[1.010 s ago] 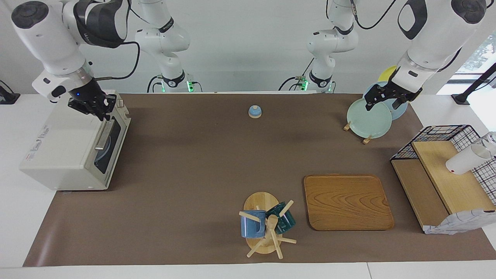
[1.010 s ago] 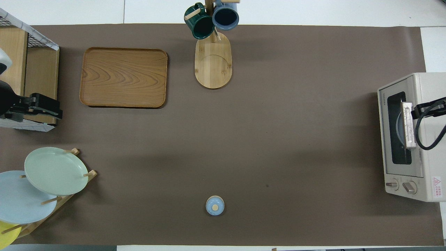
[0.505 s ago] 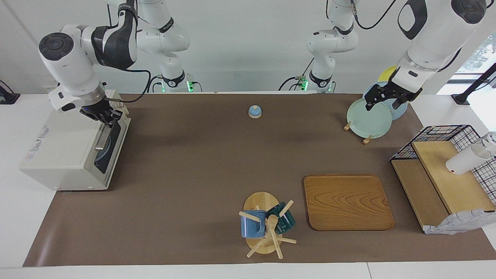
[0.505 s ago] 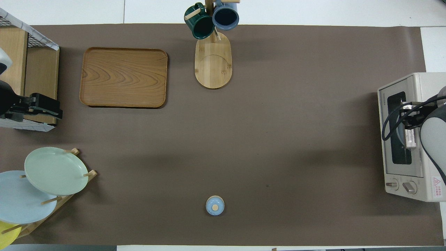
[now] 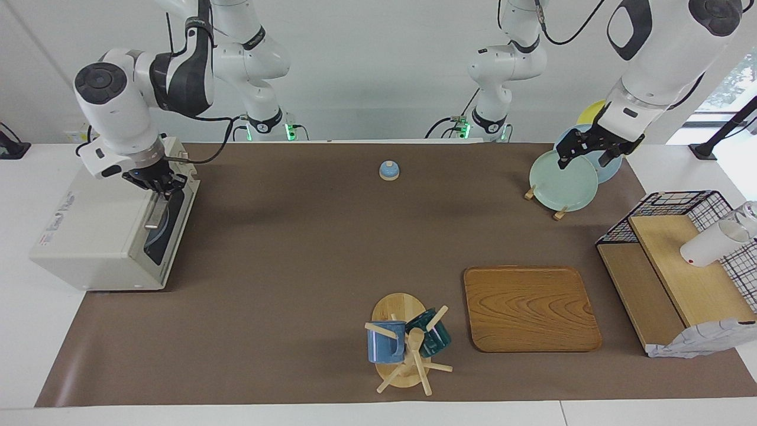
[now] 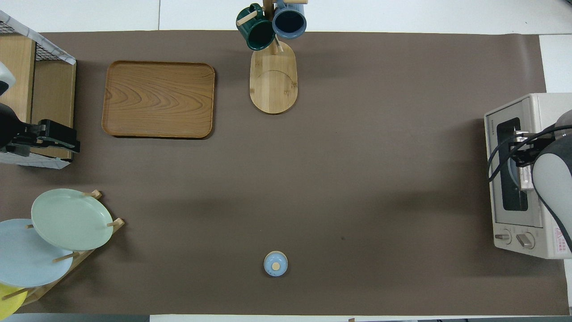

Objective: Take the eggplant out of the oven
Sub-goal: 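Reach the right gripper to the toaster oven door handle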

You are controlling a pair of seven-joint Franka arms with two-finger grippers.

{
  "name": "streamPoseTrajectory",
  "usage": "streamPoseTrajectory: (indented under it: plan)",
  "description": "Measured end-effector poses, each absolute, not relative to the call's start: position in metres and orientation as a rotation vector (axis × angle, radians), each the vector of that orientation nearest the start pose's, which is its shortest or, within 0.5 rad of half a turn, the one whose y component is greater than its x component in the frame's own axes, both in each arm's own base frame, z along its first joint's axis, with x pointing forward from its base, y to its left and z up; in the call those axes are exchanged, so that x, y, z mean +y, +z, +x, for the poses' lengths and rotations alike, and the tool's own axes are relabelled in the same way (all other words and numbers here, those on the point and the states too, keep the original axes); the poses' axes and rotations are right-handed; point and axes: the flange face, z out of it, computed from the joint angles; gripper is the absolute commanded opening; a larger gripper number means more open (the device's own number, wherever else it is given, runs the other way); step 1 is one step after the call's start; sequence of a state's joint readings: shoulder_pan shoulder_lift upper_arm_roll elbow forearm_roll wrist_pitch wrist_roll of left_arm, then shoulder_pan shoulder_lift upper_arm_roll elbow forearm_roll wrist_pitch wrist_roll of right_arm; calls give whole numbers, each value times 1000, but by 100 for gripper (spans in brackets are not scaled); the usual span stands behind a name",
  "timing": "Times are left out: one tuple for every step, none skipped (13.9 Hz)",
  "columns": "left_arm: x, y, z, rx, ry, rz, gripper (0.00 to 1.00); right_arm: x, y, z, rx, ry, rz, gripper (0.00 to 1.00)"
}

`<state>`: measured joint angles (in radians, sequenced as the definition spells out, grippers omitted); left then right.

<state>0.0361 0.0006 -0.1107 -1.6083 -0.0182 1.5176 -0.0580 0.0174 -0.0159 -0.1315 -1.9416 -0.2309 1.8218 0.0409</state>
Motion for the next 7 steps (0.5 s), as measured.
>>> streamPoseTrajectory:
  plan:
    - [-43,602,546,26,145,-3150,100,-82,478,537,120,191,-3351,0]
    - [-43,602,546,26,145,-3150,100,-83,476,536,109,198,-3352,0]
    - [-43,602,546,26,145,-3150,100,-85,474,536,101,201,-3351,0]
    - [-43,602,546,26,145,-3150,100,-85,471,535,98,202,-3350,0]
    - [-43,602,546,26,145,-3150,100,-86,468,534,97,202,-3350,0]
    - [-43,602,546,26,145,-3150,100,-86,468,534,96,199,-3350,0]
    - [-43,602,546,26,145,-3150,100,-86,469,534,96,197,-3350,0]
